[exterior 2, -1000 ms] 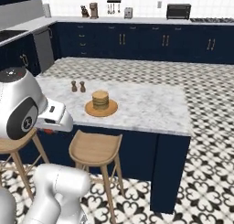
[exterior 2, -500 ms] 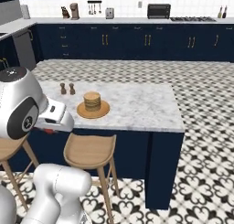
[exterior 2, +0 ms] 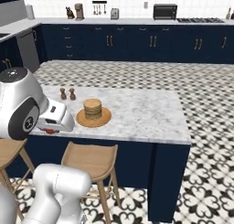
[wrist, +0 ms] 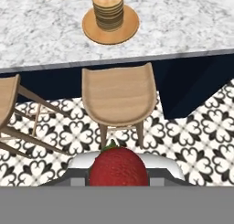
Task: Take the strawberry from the fridge and place it on top of the pancake, located on the dining counter.
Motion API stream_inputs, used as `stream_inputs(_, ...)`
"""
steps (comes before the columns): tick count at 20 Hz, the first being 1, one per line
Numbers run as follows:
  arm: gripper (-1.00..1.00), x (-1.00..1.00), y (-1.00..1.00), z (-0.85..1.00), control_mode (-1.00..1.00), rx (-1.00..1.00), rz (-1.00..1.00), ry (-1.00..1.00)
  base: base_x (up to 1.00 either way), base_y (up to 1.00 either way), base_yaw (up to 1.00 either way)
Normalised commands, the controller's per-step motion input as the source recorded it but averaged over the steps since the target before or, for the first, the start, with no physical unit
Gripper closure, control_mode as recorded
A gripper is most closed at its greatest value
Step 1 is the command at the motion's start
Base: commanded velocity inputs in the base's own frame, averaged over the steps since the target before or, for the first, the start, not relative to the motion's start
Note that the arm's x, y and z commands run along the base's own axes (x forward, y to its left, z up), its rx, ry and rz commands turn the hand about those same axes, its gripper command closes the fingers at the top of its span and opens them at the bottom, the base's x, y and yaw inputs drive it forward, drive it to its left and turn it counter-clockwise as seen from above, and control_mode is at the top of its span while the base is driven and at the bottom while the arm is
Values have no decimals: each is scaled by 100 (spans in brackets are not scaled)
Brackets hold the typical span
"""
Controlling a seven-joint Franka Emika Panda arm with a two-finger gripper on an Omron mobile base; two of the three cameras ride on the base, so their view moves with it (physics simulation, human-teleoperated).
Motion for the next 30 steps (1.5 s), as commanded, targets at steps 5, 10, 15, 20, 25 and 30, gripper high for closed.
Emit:
stream_inputs(5, 100, 0, 0, 0, 100, 0, 0, 0, 48, 3, 19)
stream_inputs(10, 100, 0, 0, 0, 100, 0, 0, 0, 39, 13, 20)
stream_inputs(15, 100, 0, 0, 0, 100, 0, 0, 0, 22, 4, 8)
stream_inputs(20, 100, 0, 0, 0, 100, 0, 0, 0, 6, 0, 0)
stream_inputs(25, 100, 38, 1, 2, -100, 0, 0, 0, 0, 0, 0)
stream_inputs(30, 100, 99, 2, 29, -100, -2, 0, 4, 0, 0, 0)
